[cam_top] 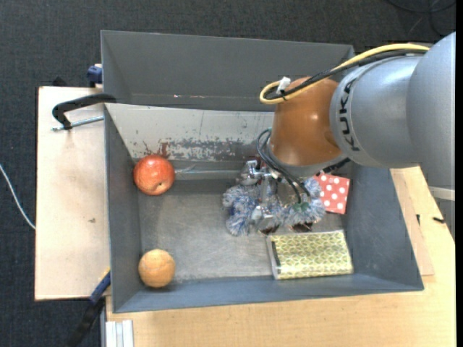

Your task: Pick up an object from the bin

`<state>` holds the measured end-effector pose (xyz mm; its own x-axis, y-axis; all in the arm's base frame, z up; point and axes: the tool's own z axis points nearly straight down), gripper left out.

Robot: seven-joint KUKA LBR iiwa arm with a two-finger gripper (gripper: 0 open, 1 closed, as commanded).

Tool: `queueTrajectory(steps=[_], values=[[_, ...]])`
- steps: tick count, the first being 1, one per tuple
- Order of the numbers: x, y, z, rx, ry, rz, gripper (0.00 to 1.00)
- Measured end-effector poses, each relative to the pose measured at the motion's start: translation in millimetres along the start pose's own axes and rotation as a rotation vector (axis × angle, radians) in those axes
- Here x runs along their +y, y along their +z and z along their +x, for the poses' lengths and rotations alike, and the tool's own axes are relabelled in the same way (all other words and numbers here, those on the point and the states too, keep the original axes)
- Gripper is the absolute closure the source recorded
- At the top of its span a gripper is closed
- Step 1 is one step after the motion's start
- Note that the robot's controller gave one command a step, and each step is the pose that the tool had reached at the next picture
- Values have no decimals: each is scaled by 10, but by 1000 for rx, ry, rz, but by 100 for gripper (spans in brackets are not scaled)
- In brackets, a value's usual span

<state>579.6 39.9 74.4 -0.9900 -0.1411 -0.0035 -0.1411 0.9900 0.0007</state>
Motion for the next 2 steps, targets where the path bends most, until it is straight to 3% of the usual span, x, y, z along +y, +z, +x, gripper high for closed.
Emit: queueTrajectory(steps=[1,2], values=[[-61,78,-72,8,64,-7,0],[-8,-7,-24,0,2,0,0]])
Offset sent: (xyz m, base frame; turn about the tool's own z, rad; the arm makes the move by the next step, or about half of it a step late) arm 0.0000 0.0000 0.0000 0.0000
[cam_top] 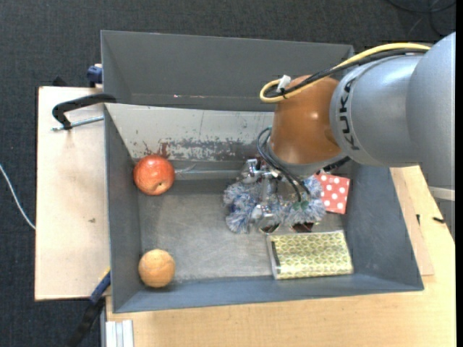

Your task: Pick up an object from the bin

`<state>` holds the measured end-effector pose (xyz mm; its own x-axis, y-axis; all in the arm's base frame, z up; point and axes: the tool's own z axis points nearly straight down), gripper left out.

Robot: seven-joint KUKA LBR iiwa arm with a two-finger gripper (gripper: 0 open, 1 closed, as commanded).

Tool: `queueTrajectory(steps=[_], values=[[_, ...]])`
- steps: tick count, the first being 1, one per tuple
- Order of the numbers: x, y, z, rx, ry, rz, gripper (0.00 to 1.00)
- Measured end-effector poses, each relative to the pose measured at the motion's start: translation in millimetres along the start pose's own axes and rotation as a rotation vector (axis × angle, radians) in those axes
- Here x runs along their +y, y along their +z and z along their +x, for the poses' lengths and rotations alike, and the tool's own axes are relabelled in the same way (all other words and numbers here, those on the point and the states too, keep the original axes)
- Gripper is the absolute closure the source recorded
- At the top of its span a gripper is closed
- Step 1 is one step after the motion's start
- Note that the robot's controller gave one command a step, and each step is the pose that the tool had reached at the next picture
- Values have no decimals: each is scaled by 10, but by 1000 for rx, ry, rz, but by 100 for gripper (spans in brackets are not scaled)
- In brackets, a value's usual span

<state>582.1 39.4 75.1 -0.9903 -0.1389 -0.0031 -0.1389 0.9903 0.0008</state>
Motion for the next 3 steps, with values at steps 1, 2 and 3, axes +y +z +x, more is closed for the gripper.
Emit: queueTrajectory(steps=[1,2,3], values=[[-16,13,-80,3,59,-5,100],[-16,13,-80,3,59,-5,100],[-15,-3,-78,2,59,-4,100]])
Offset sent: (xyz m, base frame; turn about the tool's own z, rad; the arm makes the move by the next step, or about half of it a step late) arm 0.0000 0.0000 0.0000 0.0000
